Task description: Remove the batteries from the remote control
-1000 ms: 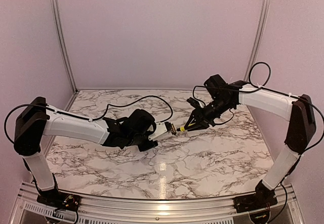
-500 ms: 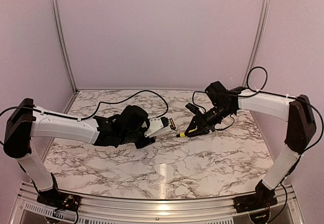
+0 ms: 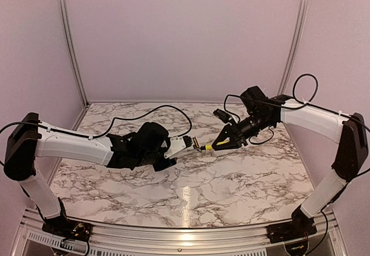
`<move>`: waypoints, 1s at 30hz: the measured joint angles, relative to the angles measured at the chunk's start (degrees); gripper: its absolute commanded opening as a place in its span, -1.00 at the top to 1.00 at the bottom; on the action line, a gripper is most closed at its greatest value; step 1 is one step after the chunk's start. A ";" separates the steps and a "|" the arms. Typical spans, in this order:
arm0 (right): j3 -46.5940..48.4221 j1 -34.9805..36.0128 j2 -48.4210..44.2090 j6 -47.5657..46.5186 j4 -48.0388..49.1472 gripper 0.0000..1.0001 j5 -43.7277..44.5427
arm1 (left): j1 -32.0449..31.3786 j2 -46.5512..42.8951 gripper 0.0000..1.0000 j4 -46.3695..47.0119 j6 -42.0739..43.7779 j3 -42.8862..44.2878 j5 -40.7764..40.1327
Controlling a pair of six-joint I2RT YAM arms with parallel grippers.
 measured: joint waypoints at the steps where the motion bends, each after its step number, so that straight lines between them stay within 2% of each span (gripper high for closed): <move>1: 0.00 -0.35 -0.09 0.02 0.02 1.00 -0.02 | 0.00 -0.02 1.00 -0.02 0.00 0.00 0.02; 10: 0.00 -5.40 0.04 -0.87 1.53 1.00 -2.14 | 0.00 -2.91 1.00 -0.04 0.20 -0.85 3.17; 30: -5.35 -5.44 -0.74 -2.38 3.54 1.00 -8.31 | 0.02 -5.81 1.00 0.02 -1.29 -1.73 7.72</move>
